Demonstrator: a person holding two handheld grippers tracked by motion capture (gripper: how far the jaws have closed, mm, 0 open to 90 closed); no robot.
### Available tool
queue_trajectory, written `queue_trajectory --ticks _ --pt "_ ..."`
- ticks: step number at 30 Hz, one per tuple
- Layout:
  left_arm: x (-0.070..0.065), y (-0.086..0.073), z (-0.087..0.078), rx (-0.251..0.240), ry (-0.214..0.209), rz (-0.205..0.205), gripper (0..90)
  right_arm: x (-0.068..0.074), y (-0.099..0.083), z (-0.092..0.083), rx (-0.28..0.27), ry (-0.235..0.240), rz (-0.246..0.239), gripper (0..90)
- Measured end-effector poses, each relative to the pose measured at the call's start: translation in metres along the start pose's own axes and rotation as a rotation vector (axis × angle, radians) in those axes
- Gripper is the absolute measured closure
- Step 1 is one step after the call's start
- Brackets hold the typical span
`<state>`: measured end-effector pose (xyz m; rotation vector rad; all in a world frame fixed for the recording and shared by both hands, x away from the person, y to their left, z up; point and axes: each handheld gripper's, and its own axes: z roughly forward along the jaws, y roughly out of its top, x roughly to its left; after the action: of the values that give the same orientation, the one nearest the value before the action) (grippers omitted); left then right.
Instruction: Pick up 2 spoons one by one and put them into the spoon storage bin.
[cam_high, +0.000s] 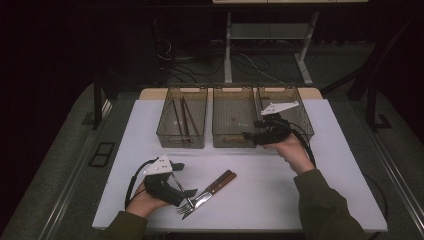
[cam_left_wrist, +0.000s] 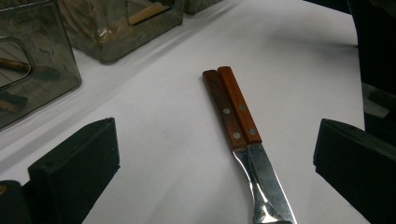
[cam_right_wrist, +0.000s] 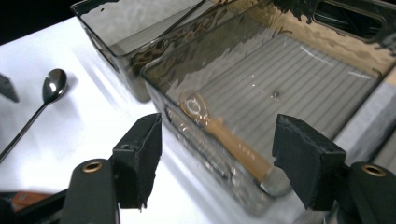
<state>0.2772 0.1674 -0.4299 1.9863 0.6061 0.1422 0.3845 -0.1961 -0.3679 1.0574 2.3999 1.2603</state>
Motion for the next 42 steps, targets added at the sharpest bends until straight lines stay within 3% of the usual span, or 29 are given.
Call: queue_trajectory --ticks 5,10,18,24,29,35,42 --pt "0.001 0.0 -0.003 -0.005 0.008 -0.003 4.6 0.0 -0.019 -0.015 -0.024 0.001 0.022 30.9" --pt "0.004 -0.001 -0.008 -0.01 0.023 -0.01 16.5 0.0 -0.041 -0.029 -0.044 -0.024 0.041 26.5" --pt "0.01 -0.004 -0.019 0.001 0.029 -0.009 50.6 0.0 -0.074 -0.049 -0.077 -0.041 0.041 19.6" --pt "0.014 -0.004 -0.023 0.016 0.055 -0.017 65.8 0.007 -0.1 -0.06 -0.066 -0.038 0.026 19.1" --pt "0.02 -0.007 -0.025 0.042 0.098 -0.027 63.0 0.011 -0.12 -0.068 -0.055 -0.033 0.011 18.7" --pt "0.025 -0.006 -0.027 0.046 0.128 -0.041 54.6 0.013 -0.141 -0.074 -0.05 -0.072 0.004 18.1" --pt "0.031 -0.004 -0.029 0.048 0.167 -0.026 47.7 0.017 -0.153 -0.077 -0.036 -0.071 0.011 18.1"
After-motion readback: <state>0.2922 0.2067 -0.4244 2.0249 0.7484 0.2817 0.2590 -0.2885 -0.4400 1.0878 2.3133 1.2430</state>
